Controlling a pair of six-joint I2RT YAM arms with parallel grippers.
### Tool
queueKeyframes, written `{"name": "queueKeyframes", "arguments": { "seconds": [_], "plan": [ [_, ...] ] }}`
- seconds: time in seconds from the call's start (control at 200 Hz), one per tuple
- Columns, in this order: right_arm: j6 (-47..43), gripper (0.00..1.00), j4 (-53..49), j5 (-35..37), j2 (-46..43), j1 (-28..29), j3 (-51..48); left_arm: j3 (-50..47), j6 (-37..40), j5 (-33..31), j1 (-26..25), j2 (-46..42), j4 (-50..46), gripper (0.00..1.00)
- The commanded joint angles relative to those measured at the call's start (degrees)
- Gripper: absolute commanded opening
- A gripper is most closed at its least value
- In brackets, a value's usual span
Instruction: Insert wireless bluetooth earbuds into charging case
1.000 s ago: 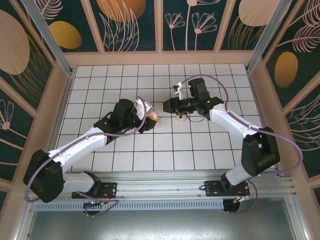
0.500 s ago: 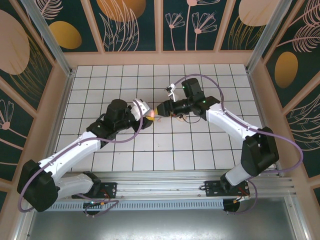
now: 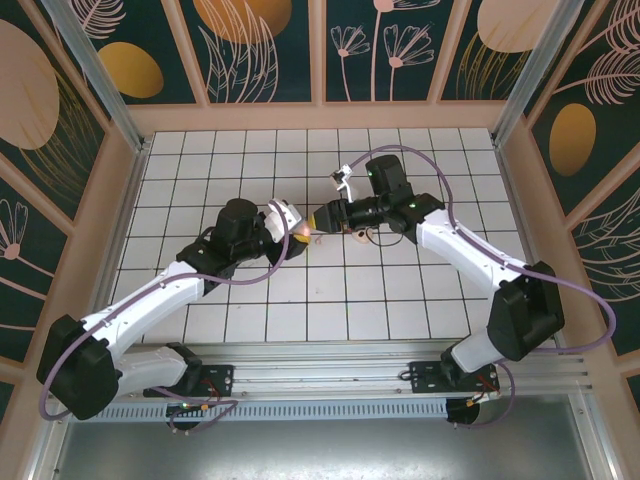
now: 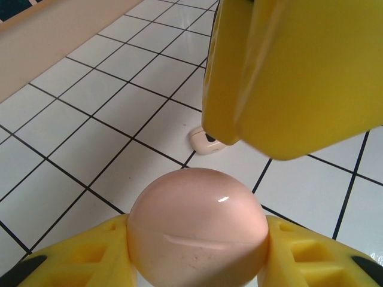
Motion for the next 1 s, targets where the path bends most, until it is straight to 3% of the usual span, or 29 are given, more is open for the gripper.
{"name": "queueKeyframes", "arguments": {
  "seconds": [0.0,0.591,0.991],
  "plan": [
    [0.0,0.49,1.8,-1.7,-1.0,0.8,0.1,0.7,0.4,1.4,-0.2,0.6,1.7,0.39],
    [0.0,0.48,1.3,-0.9,3.4,2.1,1.3,0.9,-0.5,2.2,-0.3,0.1,2.6,0.40],
    [-0.1,0.42,1.6,-1.6,4.8,2.7,1.3,1.0,-1.0,2.6,-0.4,-0.7,3.1,0.41]
  ]
}}
